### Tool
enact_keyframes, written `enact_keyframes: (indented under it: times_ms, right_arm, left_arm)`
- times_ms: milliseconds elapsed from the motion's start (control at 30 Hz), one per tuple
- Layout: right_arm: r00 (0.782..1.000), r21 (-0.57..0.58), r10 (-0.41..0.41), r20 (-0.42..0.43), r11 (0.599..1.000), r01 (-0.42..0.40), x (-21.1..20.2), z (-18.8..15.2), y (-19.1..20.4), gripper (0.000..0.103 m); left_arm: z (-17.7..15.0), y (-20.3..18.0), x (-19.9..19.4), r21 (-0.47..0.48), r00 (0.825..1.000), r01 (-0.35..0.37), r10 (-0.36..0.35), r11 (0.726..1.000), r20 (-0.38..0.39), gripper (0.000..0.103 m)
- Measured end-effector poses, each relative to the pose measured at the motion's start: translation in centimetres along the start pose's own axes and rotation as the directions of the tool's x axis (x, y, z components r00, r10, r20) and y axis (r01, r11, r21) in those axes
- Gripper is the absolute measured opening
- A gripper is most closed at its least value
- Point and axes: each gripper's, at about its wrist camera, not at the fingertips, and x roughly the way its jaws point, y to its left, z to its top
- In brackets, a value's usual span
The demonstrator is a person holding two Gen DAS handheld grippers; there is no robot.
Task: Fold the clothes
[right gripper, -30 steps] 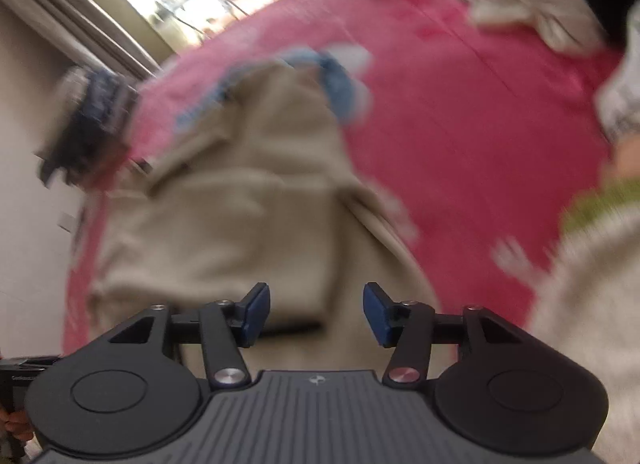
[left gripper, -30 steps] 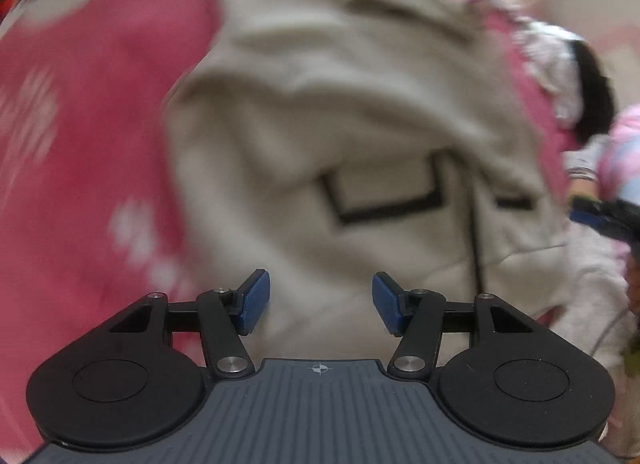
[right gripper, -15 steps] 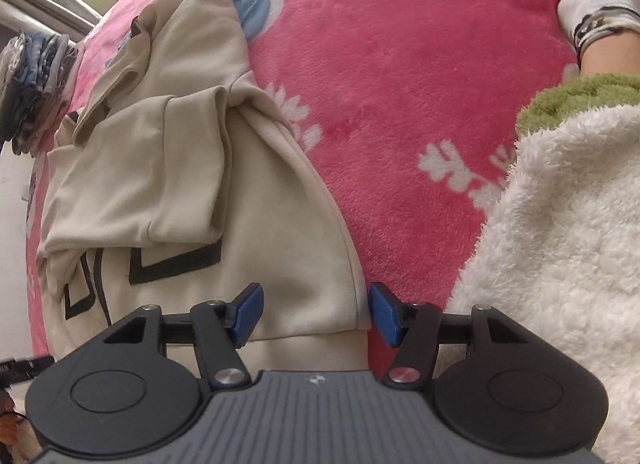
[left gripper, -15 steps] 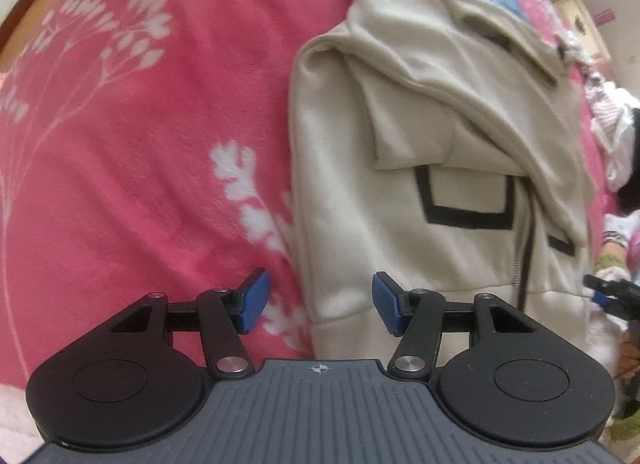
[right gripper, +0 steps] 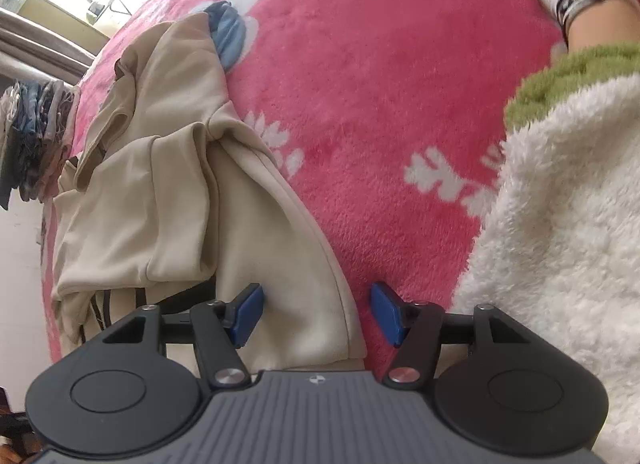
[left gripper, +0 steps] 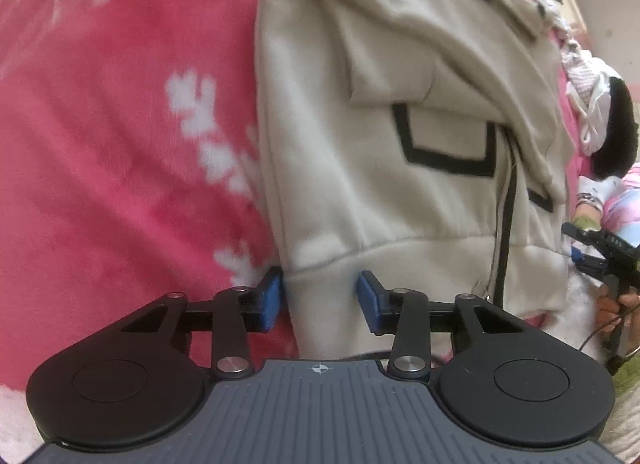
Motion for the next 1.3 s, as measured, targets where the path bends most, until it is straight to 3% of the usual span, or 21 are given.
enact_keyframes:
  times_ms: [233, 400, 533, 633, 667, 700, 767, 1000, 1300]
  right_arm:
    - [0.989, 0.036, 0.062, -0.136, 0.998, -0.058, -0.2, -1.1, -0.7, 0.06]
    - [0.967, 0.094, 0.108, -0.229, 0.992, -0.089, -0.4, -2.2, -1.7, 0.053]
    - [0.946, 0.072, 0.112, -0.305, 0.993, -0.095, -0.3, -3.0, -1.5, 0.05]
    - [0.935, 0.024, 0.091, -0.342, 0.996, -0.088, -0.5, -3.8, -1.1, 0.038]
    - [0.936, 0.005, 0.081, -0.343, 0.996, -0.084, -0.8, -4.0, -0.9, 0.028]
    - [0.938, -0.01, 0.079, -0.336, 0.996, -0.087, -1.1, -4.1, -0.9, 0.018]
    - [0.944, -0.017, 0.103, -0.314, 0.993, -0.114, -1.8, -4.4, -1.0, 0.012]
    - [0.954, -0.019, 0.257, -0.156, 0.965, -0.263, -5.9, -5.3, -0.1, 0.009]
    - [0.926, -0.032, 0.377, -0.009, 0.926, -0.377, -8.9, -2.9, 3.0, 0.008]
  left_arm:
    - [-0.7, 0.0, 1.2, 0.048, 0.996, 0.031, -0.027, 0.998, -0.091, 0.037]
    - [-0.8, -0.5, 1.6, 0.075, 0.99, 0.043, -0.033, 0.996, -0.134, 0.036]
    - [-1.0, -0.8, 2.0, 0.095, 0.986, 0.047, -0.031, 0.994, -0.162, 0.029]
    - [-1.3, -1.0, 1.9, 0.114, 0.988, 0.031, -0.013, 0.993, -0.152, 0.016]
    - [-1.3, -1.2, 1.8, 0.121, 0.989, 0.027, -0.009, 0.992, -0.145, 0.014]
    - [-1.5, -1.4, 1.7, 0.132, 0.991, 0.029, -0.011, 0.991, -0.132, 0.008]
    - [-1.6, -2.1, 1.0, 0.153, 0.994, 0.042, -0.027, 0.987, -0.103, 0.005]
    - [-1.2, -2.5, -1.8, 0.145, 0.991, 0.135, -0.134, 0.98, -0.019, 0.003]
    - [0.9, -2.9, -5.7, 0.154, 0.945, 0.268, -0.29, 0.951, 0.148, 0.003]
